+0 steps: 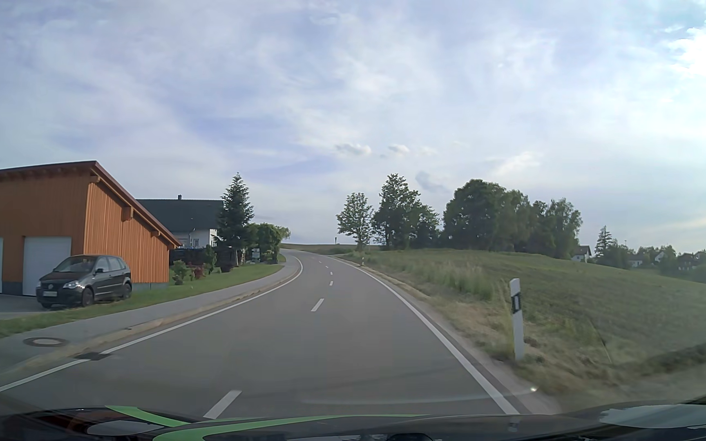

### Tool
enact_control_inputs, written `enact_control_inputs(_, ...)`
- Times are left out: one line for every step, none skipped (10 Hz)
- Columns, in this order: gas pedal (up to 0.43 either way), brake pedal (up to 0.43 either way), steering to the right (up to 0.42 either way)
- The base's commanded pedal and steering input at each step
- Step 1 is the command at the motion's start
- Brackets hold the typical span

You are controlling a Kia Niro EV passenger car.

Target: Follow the waypoints while adhering to traffic rules and regulations

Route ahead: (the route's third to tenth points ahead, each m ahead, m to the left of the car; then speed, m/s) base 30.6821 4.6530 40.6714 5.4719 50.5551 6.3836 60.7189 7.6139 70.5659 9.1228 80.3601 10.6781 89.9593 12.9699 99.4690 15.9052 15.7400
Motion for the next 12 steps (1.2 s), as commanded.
enact_control_inputs(0.197,0.000,-0.012)
enact_control_inputs(0.197,0.000,-0.012)
enact_control_inputs(0.197,0.000,-0.012)
enact_control_inputs(0.197,0.000,-0.010)
enact_control_inputs(0.209,0.000,-0.009)
enact_control_inputs(0.209,0.000,-0.009)
enact_control_inputs(0.209,0.000,-0.009)
enact_control_inputs(0.209,0.000,-0.009)
enact_control_inputs(0.209,0.000,-0.009)
enact_control_inputs(0.209,0.000,-0.009)
enact_control_inputs(0.209,0.000,-0.009)
enact_control_inputs(0.209,0.000,-0.010)
